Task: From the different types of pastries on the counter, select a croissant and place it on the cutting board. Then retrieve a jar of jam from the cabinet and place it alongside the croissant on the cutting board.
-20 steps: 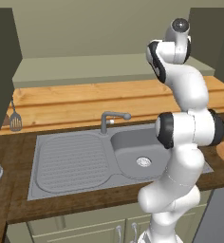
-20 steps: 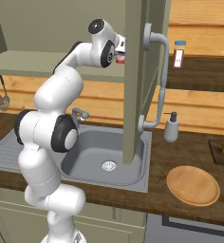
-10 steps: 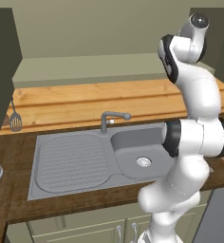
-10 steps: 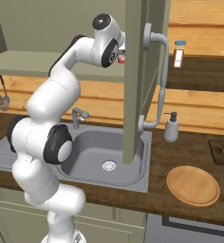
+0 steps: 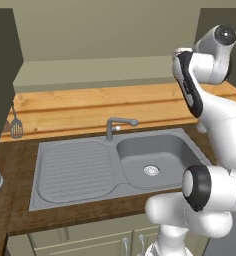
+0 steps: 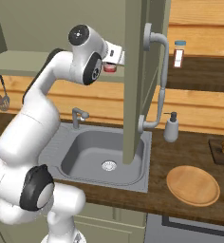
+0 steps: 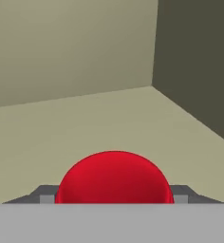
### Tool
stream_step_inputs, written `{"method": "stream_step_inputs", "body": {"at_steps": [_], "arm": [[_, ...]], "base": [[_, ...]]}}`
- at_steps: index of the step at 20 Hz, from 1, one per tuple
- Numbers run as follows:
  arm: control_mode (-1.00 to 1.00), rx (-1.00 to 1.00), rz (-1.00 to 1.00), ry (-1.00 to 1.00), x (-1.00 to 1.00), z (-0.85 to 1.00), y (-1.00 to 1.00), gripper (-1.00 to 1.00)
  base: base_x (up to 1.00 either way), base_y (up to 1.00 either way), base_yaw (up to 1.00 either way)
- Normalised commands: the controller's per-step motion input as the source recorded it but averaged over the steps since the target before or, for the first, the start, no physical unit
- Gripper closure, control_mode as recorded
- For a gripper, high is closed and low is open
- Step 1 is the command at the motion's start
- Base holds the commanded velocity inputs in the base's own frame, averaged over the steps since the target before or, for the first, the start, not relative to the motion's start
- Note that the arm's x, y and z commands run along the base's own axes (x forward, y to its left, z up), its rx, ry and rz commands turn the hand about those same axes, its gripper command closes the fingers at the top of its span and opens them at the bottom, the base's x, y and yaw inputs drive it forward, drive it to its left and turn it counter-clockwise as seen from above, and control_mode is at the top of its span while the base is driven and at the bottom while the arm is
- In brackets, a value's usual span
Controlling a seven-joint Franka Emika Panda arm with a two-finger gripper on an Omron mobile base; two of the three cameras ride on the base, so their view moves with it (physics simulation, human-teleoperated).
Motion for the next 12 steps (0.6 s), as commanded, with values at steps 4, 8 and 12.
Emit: {"method": "stream_step_inputs", "body": {"at_steps": [4, 8, 12], "arm": [[-1.00, 0.00, 0.02, 0.09, -1.00, 0.09, 0.28, 1.00], [-1.00, 0.00, 0.06, 0.14, -1.00, 0.17, 0.20, 1.00], [-1.00, 0.00, 0.11, 0.10, -1.00, 0.17, 0.12, 1.00]], "base": [[0.00, 0.00, 0.00], [0.00, 0.00, 0.00], [0.00, 0.00, 0.00]]}}
